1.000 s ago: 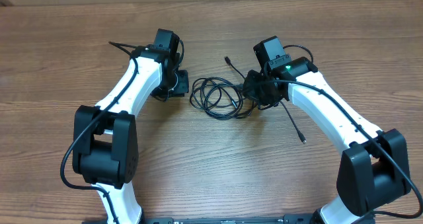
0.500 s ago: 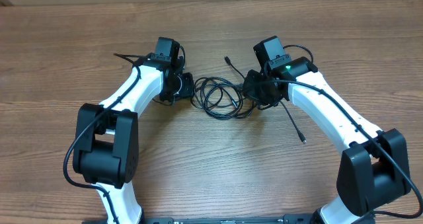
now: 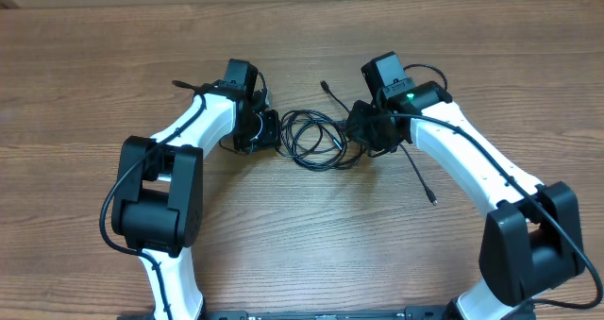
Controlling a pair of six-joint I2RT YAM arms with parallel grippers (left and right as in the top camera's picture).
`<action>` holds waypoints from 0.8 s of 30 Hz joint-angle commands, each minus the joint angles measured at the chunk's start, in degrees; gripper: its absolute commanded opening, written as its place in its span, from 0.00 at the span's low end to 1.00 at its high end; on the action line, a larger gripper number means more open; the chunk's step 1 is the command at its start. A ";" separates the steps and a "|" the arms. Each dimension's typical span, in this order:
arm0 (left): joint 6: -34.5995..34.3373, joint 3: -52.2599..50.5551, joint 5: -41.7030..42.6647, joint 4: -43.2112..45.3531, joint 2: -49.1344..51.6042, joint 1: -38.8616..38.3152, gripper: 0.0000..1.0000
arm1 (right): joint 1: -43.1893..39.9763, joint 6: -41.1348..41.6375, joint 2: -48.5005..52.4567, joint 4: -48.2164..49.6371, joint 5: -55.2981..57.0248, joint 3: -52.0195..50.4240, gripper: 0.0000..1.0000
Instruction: Untangle cables
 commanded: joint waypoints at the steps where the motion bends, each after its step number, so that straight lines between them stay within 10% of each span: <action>1: 4.92 3.58 -6.25 -4.96 1.84 -0.02 0.08 | 0.26 -0.31 1.53 0.33 -0.79 -0.17 0.20; 9: 10.29 17.07 -13.77 -17.40 1.84 -2.78 0.04 | 0.26 -0.28 1.53 1.22 -1.18 -0.17 0.20; 17: 6.88 24.85 -41.31 -25.20 1.77 -11.98 0.04 | 0.26 -0.26 1.53 2.32 -1.25 -0.17 0.20; 24: 8.74 31.98 -33.64 -27.04 -0.87 -14.45 0.04 | -3.13 -0.31 1.53 6.60 -14.05 -0.17 0.26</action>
